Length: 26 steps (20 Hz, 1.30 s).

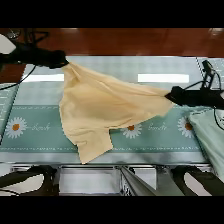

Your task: Fold the shirts.

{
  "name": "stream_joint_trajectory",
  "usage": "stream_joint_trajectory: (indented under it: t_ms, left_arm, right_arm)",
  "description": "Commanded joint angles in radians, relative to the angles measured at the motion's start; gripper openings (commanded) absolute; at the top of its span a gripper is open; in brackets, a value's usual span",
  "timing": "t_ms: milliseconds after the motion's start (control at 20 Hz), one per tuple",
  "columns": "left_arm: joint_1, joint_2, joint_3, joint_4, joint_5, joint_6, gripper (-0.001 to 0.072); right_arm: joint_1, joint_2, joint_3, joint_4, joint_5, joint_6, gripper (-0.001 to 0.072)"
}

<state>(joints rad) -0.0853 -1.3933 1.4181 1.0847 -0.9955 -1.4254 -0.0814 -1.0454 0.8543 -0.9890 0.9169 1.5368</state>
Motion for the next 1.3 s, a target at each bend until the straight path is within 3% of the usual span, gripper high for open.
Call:
stream_joint_trajectory:
  t_ms: [0,50,200,350,500,600,750,900,1250]
  left_arm:
    - [-0.021,-0.078,-0.007,-0.092,0.016,-0.056,0.0382]
    - [-0.021,-0.077,-0.005,-0.088,-0.002,-0.068,0.0692]
    - [0.033,-0.072,0.037,0.054,-0.217,-0.069,0.0702]
    - [0.147,-0.007,-0.024,0.206,-0.381,-0.069,0.0701]
    - [0.247,0.174,-0.359,0.152,-0.304,-0.070,0.0700]
    - [0.280,0.306,-0.636,0.102,-0.224,-0.070,0.0700]
    - [0.376,0.458,-0.889,0.047,-0.156,-0.084,0.0700]
    - [0.458,0.527,-1.007,-0.130,-0.168,-0.010,0.0700]
    - [0.451,0.513,-1.070,-0.182,-0.100,-0.010,0.0700]
  right_arm:
    - [0.000,-0.349,0.185,0.078,-0.086,-0.019,0.0314]
    - [-0.003,-0.431,0.278,0.093,-0.026,-0.032,0.0629]
    - [-0.074,-0.553,0.529,0.076,0.225,-0.037,0.0635]
    - [-0.226,-0.496,0.599,-0.077,0.393,-0.042,0.0634]
    - [-0.371,-0.368,0.437,-0.263,0.415,-0.041,0.0633]
    - [-0.444,-0.245,0.204,-0.183,0.315,-0.084,0.0630]
    - [-0.454,-0.048,-0.093,0.060,0.254,-0.252,0.0630]
    - [-0.406,0.079,-0.188,0.136,0.219,-0.275,0.0629]
    - [-0.295,0.096,-0.194,0.121,0.239,-0.265,0.0630]
